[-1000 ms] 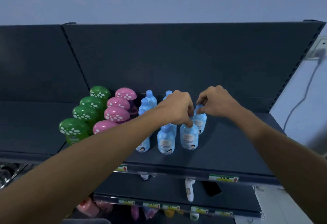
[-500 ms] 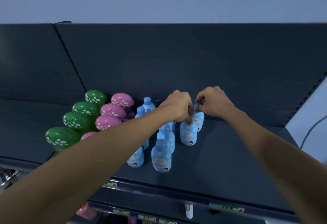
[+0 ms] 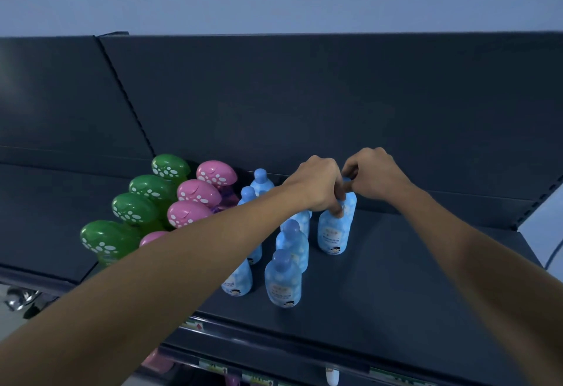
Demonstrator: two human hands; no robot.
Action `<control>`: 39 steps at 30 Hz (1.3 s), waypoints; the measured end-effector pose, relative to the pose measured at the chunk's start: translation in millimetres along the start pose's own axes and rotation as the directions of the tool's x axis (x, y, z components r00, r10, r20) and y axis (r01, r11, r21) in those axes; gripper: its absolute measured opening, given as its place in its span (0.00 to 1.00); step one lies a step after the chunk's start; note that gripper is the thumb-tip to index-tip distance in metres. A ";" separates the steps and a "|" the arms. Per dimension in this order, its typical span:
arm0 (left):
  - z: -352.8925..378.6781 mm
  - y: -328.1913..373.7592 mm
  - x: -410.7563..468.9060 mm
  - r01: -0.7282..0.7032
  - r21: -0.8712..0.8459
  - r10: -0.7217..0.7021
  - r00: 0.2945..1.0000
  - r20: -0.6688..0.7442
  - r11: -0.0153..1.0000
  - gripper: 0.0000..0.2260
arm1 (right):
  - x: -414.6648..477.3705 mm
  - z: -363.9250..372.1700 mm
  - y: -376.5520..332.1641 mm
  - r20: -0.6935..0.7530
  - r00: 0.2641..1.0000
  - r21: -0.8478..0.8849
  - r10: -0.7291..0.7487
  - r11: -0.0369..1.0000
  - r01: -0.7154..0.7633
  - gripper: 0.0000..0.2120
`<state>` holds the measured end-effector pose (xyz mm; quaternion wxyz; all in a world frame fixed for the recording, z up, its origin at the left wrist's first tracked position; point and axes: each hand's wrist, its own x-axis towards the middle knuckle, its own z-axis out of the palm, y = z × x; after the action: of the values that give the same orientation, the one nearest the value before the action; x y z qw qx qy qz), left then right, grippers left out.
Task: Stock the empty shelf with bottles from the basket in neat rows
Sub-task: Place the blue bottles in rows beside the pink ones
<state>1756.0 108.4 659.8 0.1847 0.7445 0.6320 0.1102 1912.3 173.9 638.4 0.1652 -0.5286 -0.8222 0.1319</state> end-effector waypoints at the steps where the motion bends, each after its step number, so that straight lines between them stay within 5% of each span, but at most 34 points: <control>1: 0.7 0.0 0.2 0.000 -0.008 0.000 1.000 0.001 1.000 0.12 | 0.3 -0.2 0.6 0.003 1.000 0.006 0.004 1.000 -0.004 0.04; 17: 10.8 1.4 -7.9 0.040 -0.063 -0.043 0.998 -0.053 0.997 0.14 | -4.4 0.2 1.0 0.055 0.997 0.063 0.047 0.997 -0.050 0.07; 24: -1.2 -5.2 -15.7 0.031 -0.071 -0.035 0.998 -0.058 0.997 0.23 | -8.0 -6.9 -9.2 -0.002 0.997 0.030 0.072 0.997 -0.072 0.15; 39: -92.6 -121.3 -116.4 -0.040 -0.066 0.018 0.955 -0.297 0.997 0.05 | -36.8 3.6 -154.1 -0.035 0.999 -0.092 -0.017 0.996 0.013 0.10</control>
<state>1589.4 22.8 701.6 0.1126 0.7217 0.6373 0.2457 1797.9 77.5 690.6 0.1561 -0.5317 -0.8282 0.0834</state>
